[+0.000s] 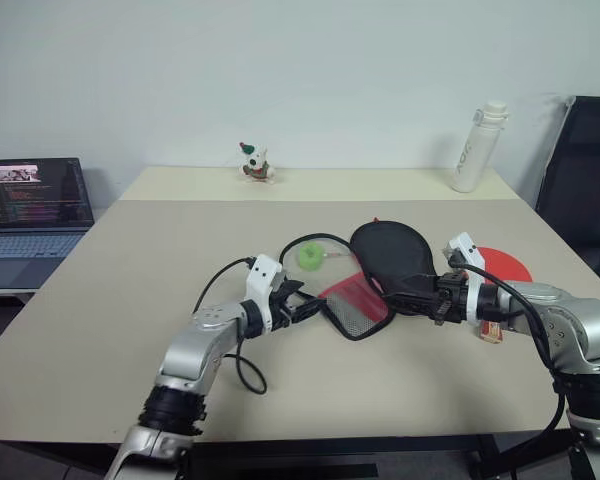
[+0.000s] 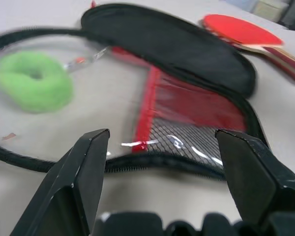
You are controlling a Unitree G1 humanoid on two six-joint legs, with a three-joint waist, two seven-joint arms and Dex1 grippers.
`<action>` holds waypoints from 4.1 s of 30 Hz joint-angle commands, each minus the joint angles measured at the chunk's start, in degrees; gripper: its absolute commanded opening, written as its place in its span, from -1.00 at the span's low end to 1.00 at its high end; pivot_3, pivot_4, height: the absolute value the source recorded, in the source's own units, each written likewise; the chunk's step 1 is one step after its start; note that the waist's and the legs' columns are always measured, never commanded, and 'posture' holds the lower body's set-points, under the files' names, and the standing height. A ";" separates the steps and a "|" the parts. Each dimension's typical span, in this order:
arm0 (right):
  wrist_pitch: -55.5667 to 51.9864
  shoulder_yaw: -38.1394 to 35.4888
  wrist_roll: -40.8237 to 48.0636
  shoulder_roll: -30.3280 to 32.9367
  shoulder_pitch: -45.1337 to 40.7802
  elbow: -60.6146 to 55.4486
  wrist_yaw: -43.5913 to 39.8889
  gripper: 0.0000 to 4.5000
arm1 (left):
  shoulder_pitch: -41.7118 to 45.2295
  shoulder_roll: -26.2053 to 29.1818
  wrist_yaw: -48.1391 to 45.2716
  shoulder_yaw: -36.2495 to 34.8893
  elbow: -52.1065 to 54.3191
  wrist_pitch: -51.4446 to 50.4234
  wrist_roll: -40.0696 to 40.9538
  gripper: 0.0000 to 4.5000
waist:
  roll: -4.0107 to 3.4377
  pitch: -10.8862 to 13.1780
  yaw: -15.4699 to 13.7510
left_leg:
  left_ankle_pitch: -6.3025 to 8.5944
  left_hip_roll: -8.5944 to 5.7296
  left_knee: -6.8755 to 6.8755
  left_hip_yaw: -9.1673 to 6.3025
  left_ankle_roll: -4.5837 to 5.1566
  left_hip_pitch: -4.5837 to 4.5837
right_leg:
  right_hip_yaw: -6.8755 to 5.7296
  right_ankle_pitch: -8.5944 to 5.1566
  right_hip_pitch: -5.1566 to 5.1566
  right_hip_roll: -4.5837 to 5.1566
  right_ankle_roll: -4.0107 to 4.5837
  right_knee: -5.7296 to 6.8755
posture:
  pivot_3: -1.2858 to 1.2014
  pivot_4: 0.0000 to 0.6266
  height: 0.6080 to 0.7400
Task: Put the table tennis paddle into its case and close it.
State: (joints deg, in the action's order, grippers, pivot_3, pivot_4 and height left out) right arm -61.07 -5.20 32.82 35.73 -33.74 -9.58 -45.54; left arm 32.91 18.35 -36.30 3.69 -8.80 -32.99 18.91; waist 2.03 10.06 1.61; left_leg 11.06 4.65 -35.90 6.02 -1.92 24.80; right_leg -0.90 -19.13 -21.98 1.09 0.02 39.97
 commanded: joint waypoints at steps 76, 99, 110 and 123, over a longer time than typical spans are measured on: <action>-0.48 -1.39 10.65 3.39 1.61 -5.93 -0.58 1.00 | 25.60 12.23 -2.76 -9.85 -49.16 7.00 -7.21 0.60 | 0.05 0.00 0.06 | -0.04 -0.05 -0.06 0.28 -0.09 -0.05 | 0.14 0.04 -0.09 0.02 -0.06 0.05 | 0.03 -0.52 1.00; 4.51 -5.43 -9.23 -4.14 -1.97 7.06 30.71 1.00 | -5.68 24.80 -17.92 -15.99 18.23 -8.34 13.80 0.99 | 0.11 -0.03 -0.07 | -0.03 0.19 -0.14 0.37 -0.11 -0.02 | 0.30 0.03 -0.21 0.07 -0.05 0.31 | 0.03 -0.52 1.00; 0.26 -12.91 -17.08 -9.80 -2.56 11.66 47.28 1.00 | 0.57 23.64 -20.50 -10.76 21.01 -6.42 16.07 0.99 | 0.11 -0.03 0.09 | -0.04 0.04 -0.14 0.36 -0.11 -0.06 | 0.35 0.03 -0.24 0.04 -0.06 0.44 | 0.03 -0.52 1.00; -3.32 -17.80 -17.13 -11.25 -0.81 18.43 47.93 1.00 | 2.91 22.81 -22.15 -9.13 19.40 -4.63 16.47 0.99 | 0.14 -0.05 0.16 | -0.04 0.03 -0.14 0.38 -0.10 -0.07 | 0.38 0.03 -0.24 0.00 -0.06 0.43 | 0.03 -0.52 1.00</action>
State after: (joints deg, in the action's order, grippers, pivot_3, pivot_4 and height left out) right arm -65.04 -21.48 16.41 23.86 -34.61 7.55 2.47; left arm 34.88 41.13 -58.24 -4.69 10.06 -39.06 35.15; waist 2.17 10.01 1.77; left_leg 11.02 4.69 -36.05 6.39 -2.02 24.73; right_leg -0.52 -19.10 -22.21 1.09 -0.04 40.40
